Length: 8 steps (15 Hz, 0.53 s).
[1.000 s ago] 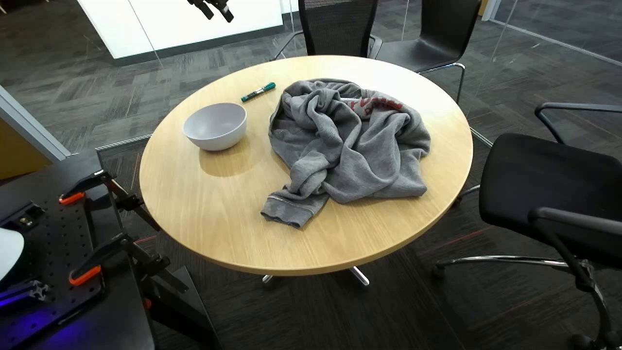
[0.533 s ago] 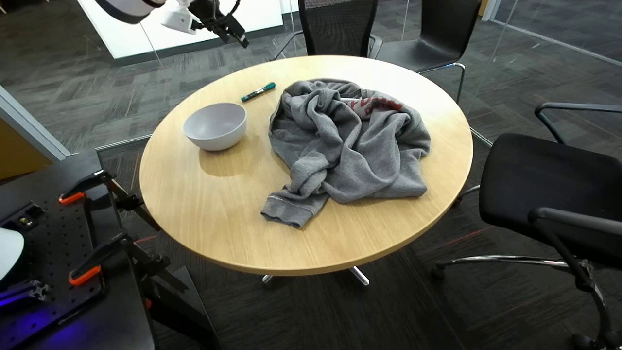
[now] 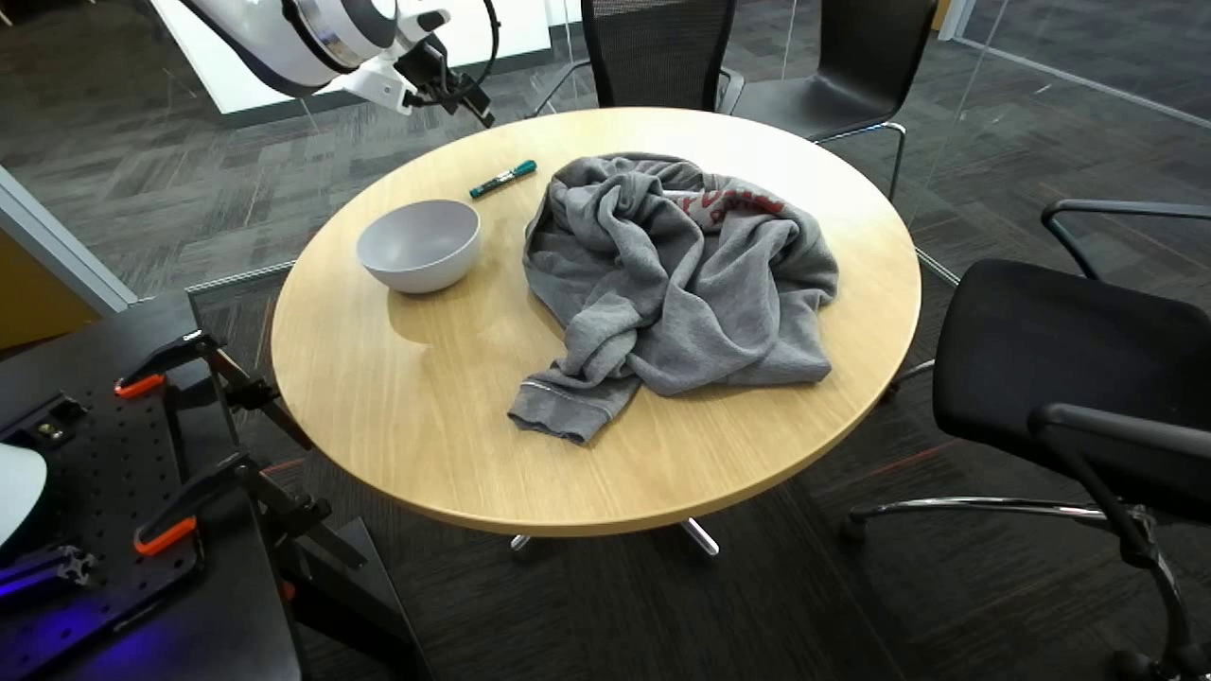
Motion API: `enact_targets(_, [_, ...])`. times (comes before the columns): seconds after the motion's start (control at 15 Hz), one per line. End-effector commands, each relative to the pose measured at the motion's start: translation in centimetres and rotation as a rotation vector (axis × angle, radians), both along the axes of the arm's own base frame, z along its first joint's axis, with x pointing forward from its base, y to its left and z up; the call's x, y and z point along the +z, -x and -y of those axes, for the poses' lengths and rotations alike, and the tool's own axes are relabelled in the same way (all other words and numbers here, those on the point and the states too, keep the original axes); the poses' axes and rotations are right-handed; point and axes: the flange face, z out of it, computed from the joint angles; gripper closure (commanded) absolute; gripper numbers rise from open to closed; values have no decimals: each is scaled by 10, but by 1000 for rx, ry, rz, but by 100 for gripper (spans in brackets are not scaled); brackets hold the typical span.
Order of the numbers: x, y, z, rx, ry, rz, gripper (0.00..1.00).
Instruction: Move the marker from left to right.
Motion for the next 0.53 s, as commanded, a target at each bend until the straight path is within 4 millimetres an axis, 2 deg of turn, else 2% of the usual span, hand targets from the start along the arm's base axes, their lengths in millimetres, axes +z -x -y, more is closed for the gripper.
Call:
enact_targets(0.0, [-7, -13, -7, -21, -4, 5, 0])
enact_targets(0.47, [-19, -18, -3, -74, 11, -10, 0])
